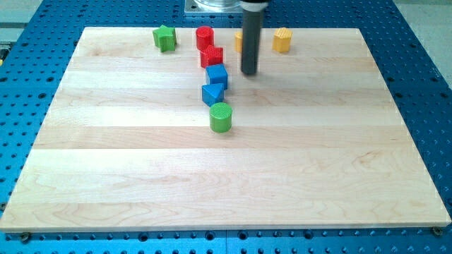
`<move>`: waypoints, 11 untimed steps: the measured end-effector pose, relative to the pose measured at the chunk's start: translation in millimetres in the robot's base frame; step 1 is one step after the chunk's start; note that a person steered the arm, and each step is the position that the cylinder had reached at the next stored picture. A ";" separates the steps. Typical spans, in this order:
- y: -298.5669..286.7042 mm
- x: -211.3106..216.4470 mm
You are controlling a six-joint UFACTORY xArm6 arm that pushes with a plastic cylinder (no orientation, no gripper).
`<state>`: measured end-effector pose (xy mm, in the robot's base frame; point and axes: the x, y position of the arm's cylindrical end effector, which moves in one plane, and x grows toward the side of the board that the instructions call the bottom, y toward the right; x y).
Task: Slightly move the cube to the left
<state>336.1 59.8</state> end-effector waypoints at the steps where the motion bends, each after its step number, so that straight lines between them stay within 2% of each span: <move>1: -13.9 17.3; 9: -47.9 18.4; 10: -43.5 22.2; 11: -15.6 52.9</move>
